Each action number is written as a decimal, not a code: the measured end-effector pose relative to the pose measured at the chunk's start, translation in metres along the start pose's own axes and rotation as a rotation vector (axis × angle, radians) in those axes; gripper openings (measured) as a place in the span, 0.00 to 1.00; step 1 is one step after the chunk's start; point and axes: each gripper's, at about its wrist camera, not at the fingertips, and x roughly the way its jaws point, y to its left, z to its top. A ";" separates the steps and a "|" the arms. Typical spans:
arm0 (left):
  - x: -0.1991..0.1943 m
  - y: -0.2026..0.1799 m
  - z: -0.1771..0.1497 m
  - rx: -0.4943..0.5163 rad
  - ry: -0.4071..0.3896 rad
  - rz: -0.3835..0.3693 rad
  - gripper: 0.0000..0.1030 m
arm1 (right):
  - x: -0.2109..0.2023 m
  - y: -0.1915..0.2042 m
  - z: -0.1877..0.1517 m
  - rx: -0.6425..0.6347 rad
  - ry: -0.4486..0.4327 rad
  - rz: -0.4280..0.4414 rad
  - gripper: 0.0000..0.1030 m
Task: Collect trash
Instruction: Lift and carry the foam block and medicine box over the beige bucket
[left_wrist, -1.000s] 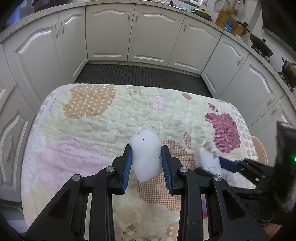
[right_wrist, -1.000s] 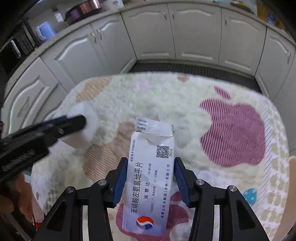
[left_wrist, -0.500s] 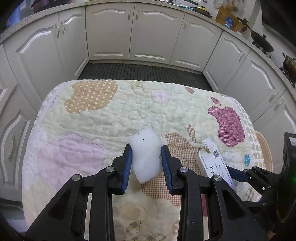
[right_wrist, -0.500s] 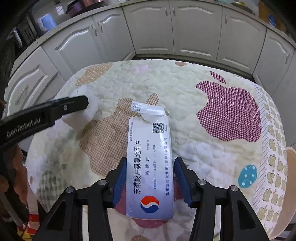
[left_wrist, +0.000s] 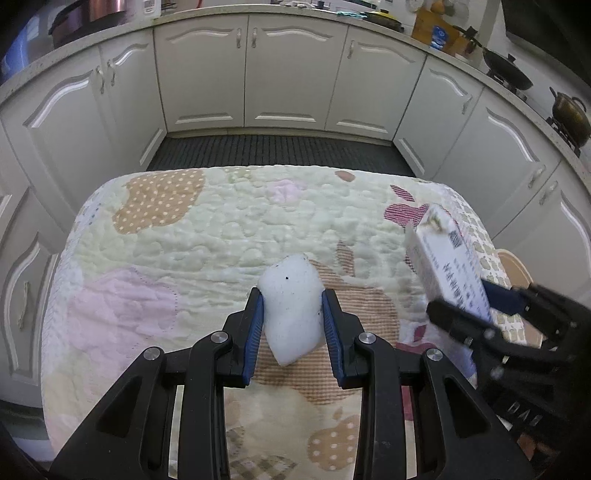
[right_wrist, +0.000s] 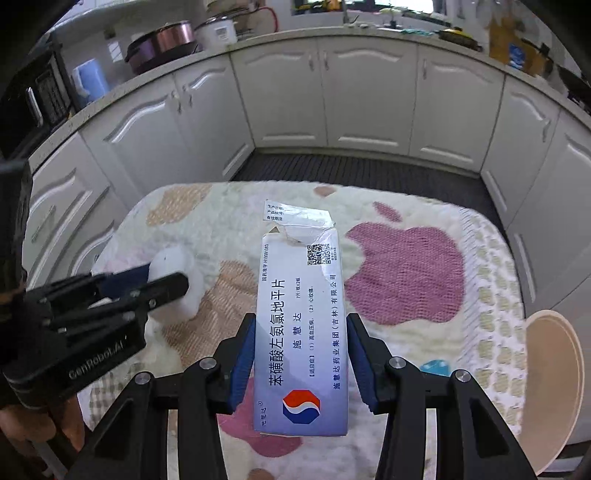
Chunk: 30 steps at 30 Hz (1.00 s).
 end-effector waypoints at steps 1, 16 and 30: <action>0.001 -0.002 0.000 0.002 0.001 -0.001 0.28 | -0.003 -0.005 0.000 0.007 -0.005 -0.003 0.45; 0.001 -0.100 0.013 0.112 -0.022 -0.081 0.28 | -0.058 -0.095 -0.015 0.116 -0.072 -0.102 0.45; 0.025 -0.233 0.015 0.256 0.000 -0.204 0.28 | -0.104 -0.217 -0.061 0.284 -0.070 -0.235 0.45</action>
